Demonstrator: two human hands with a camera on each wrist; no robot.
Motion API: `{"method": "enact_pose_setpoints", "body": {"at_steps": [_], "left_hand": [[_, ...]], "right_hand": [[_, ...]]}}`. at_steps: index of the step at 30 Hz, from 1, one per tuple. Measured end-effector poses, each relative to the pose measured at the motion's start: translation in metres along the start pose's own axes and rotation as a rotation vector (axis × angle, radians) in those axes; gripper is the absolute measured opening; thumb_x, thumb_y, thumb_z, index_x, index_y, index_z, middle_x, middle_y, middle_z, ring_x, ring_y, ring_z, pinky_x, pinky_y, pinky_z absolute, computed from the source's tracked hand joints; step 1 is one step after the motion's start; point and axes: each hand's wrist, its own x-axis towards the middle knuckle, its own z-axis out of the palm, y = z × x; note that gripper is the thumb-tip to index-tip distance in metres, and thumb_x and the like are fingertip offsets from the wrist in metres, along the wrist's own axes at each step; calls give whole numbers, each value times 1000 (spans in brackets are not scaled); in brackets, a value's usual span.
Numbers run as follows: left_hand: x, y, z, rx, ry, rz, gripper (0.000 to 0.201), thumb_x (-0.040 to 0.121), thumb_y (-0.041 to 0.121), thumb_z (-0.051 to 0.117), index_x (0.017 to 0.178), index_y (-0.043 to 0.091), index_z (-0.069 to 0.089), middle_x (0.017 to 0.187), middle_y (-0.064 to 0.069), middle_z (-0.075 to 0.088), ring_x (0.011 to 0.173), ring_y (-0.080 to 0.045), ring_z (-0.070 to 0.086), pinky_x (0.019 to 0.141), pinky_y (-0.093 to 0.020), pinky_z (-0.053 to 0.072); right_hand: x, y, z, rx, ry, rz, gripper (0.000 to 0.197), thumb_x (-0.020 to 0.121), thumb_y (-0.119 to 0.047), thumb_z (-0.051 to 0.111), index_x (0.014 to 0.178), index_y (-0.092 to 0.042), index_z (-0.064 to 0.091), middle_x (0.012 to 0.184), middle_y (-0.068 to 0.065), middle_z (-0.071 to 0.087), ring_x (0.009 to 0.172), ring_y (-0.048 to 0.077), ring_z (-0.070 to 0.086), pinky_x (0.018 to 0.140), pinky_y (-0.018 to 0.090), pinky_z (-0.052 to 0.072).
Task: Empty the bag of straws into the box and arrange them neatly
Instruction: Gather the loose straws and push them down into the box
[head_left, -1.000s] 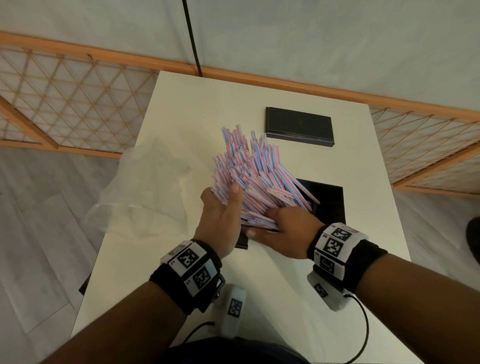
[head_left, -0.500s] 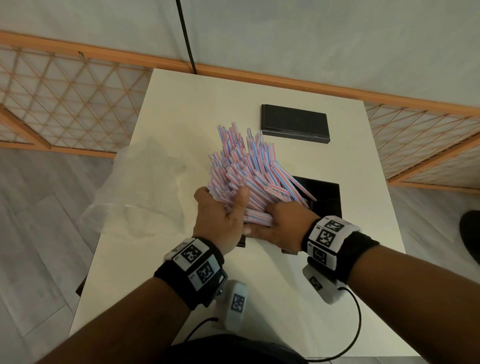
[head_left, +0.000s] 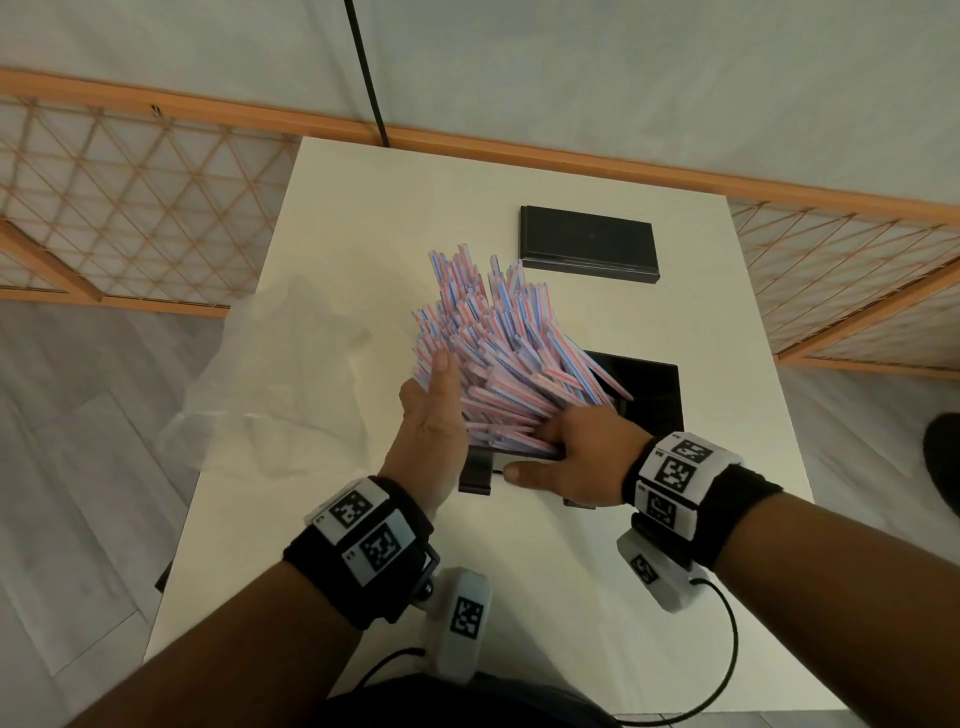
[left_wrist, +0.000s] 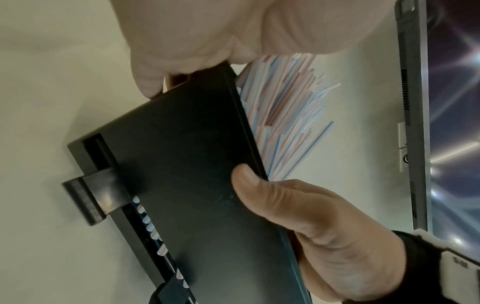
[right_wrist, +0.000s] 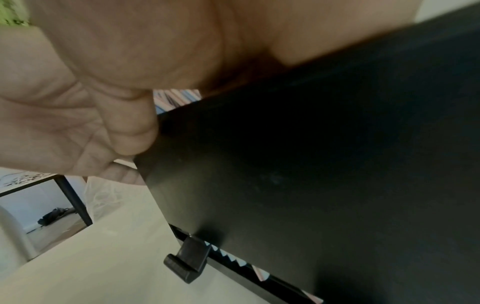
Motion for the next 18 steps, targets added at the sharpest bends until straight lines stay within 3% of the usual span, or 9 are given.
{"method": "enact_pose_setpoints", "body": {"at_steps": [2,4,5,7,10,13,15,16,18], "left_hand": [[2,0,3,-22,4,-9,70,105,59,22,164,21,18,152,7,40,116,6,27,96,-1,21],[2,3,4,-24,38,-25,73,102,64,28,159,18,23,126,19,52,104,9,46,97,-16,36],[1,4,4,-6,65,-31,71,101,66,31,153,17,27,110,24,50,93,11,48,91,-20,38],[1,4,4,46,75,-41,58,99,67,35,135,23,30,99,25,46,88,12,46,89,-22,38],[3,3,4,59,67,-21,59,95,70,39,127,22,30,103,22,48,93,11,48,97,-29,41],[4,-2,5,14,106,64,88,85,82,47,141,14,38,106,24,51,96,11,53,92,-24,45],[5,-6,5,-28,119,123,106,72,89,52,146,15,39,119,21,58,110,7,58,98,-23,48],[6,-8,5,-39,120,150,110,67,90,52,147,15,39,126,15,60,116,2,60,102,-26,49],[9,-13,2,-49,121,184,116,63,98,54,144,15,44,133,5,64,122,-9,64,107,-37,52]], "right_hand": [[-1,-4,-2,-12,-33,-7,59,80,-73,58,85,-15,68,70,6,68,67,20,66,75,37,58],[-2,-7,-6,-9,-71,-13,55,82,-72,58,93,-18,66,71,1,66,65,15,62,77,35,57],[-3,-9,-8,-5,-94,-9,54,82,-71,58,96,-19,65,72,-1,65,64,14,60,77,33,57],[-3,-9,-9,14,-148,-6,51,81,-70,60,102,-24,63,73,-4,66,63,11,60,76,31,56],[0,-3,-11,76,-209,2,47,79,-70,62,107,-32,59,68,-5,69,64,13,69,78,34,58],[3,-2,-12,51,-191,2,55,80,-72,59,116,-29,56,77,-7,69,74,11,68,83,33,55],[3,-5,-10,16,-170,-13,60,83,-71,57,124,-27,52,77,-13,61,71,7,59,80,28,50],[4,-5,-9,15,-166,-16,62,81,-74,55,124,-29,52,76,-14,59,70,5,58,79,27,49],[7,-6,-6,17,-142,-21,66,69,-86,47,106,-33,59,79,-11,64,74,9,63,81,32,54]]}}
